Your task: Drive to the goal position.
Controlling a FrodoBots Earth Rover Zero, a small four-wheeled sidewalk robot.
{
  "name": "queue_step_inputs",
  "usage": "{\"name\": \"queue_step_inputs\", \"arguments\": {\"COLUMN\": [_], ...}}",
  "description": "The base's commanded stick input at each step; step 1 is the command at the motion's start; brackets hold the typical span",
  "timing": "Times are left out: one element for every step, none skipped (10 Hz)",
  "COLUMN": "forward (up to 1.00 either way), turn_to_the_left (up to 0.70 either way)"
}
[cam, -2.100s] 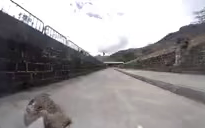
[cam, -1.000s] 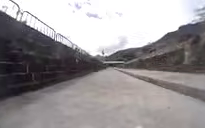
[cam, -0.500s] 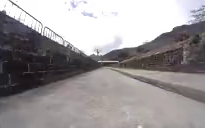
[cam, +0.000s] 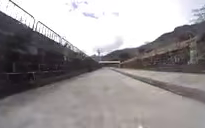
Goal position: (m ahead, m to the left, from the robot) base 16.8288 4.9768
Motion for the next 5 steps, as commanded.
{"name": "queue_step_inputs", "arguments": {"forward": [1.00, 1.00, 1.00, 1.00, 1.00], "turn_to_the_left": [0.00, 0.00, 0.00, 0.00, -0.01]}}
